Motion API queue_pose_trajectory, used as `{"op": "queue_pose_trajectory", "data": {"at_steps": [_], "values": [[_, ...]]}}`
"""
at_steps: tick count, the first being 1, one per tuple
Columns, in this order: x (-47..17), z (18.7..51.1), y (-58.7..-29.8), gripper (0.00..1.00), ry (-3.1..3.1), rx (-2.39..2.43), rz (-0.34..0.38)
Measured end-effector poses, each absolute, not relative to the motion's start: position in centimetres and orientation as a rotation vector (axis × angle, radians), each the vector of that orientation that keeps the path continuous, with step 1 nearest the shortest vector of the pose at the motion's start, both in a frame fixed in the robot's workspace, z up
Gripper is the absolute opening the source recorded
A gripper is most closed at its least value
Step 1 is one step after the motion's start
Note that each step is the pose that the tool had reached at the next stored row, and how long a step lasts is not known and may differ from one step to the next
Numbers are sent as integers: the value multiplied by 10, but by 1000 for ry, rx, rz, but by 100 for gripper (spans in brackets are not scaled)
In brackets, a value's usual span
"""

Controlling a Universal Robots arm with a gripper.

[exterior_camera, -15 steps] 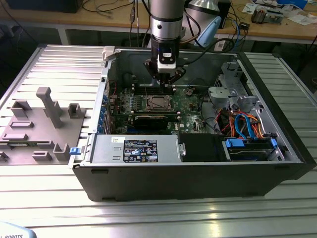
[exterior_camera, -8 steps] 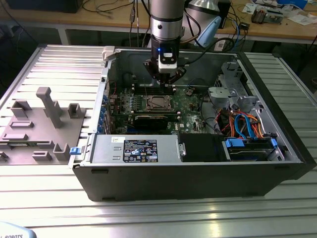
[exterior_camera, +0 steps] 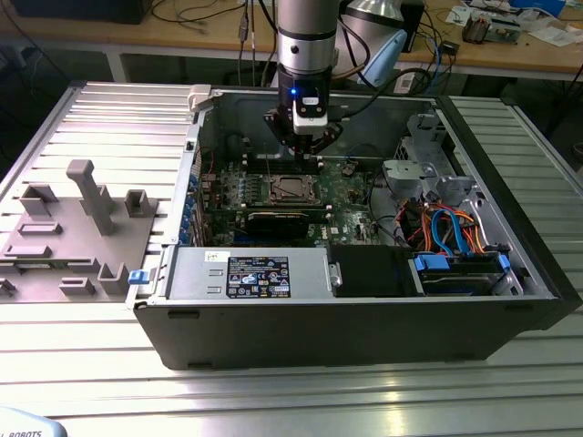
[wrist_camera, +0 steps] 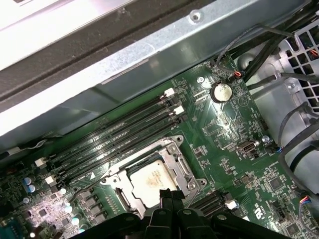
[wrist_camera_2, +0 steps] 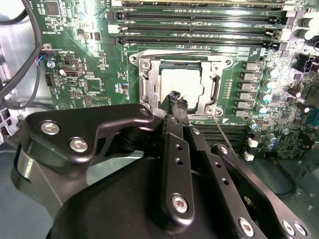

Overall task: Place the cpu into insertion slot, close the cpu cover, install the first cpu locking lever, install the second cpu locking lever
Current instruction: 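Install the first cpu locking lever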

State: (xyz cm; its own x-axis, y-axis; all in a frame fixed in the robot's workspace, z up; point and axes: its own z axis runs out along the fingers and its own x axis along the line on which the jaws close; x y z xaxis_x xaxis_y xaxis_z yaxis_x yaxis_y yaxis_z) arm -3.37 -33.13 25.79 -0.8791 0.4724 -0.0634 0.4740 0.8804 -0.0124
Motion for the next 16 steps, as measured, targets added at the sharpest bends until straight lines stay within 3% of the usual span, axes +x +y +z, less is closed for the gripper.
{"op": "queue_pose_trajectory", "data": {"at_steps": [16], "values": [[-34,258,-331,11,3009,667,-40]]}}
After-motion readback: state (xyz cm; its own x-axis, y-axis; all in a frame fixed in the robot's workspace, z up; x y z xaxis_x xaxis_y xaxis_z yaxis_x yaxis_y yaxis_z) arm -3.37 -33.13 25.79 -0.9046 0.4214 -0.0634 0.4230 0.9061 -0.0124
